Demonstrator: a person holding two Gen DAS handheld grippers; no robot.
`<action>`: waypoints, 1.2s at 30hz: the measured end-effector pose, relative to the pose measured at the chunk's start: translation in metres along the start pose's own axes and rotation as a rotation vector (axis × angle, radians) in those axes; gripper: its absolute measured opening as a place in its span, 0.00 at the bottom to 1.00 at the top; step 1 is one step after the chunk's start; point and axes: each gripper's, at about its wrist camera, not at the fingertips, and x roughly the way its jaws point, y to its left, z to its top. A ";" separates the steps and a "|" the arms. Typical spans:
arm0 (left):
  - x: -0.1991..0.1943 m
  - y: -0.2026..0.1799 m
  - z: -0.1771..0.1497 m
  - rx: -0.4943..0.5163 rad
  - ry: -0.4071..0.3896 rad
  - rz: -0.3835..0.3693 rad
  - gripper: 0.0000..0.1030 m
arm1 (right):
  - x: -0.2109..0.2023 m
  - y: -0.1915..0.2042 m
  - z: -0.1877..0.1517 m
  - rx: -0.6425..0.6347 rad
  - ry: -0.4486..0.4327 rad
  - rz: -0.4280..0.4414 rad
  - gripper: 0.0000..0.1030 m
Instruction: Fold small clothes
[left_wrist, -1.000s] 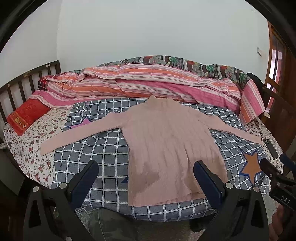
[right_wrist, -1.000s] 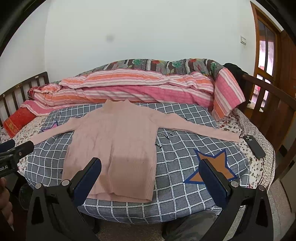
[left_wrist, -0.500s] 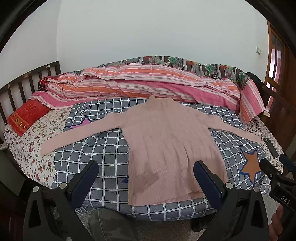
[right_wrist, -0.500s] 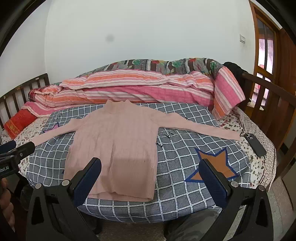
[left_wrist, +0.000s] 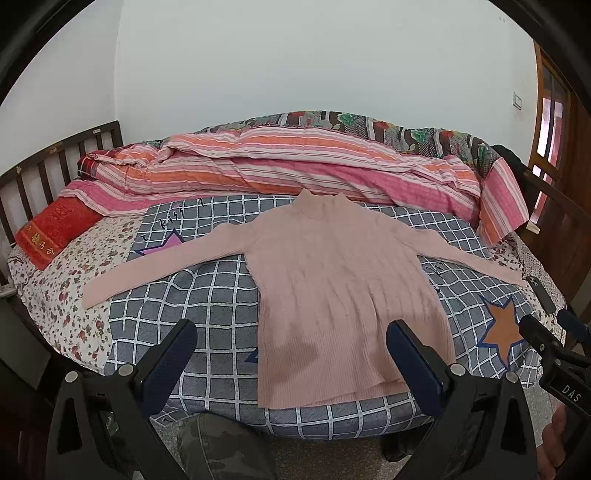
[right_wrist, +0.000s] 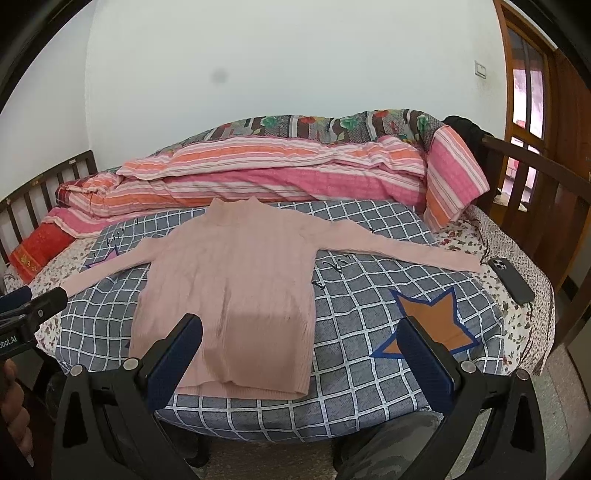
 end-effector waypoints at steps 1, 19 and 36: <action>0.000 0.000 0.000 0.000 -0.001 0.001 1.00 | 0.000 0.001 -0.001 0.000 0.000 -0.002 1.00; 0.002 0.002 -0.006 0.014 -0.025 -0.023 1.00 | 0.000 0.002 -0.002 -0.004 -0.012 -0.007 1.00; 0.071 0.064 -0.037 -0.181 0.009 -0.150 1.00 | 0.068 0.019 -0.042 -0.043 0.021 -0.002 1.00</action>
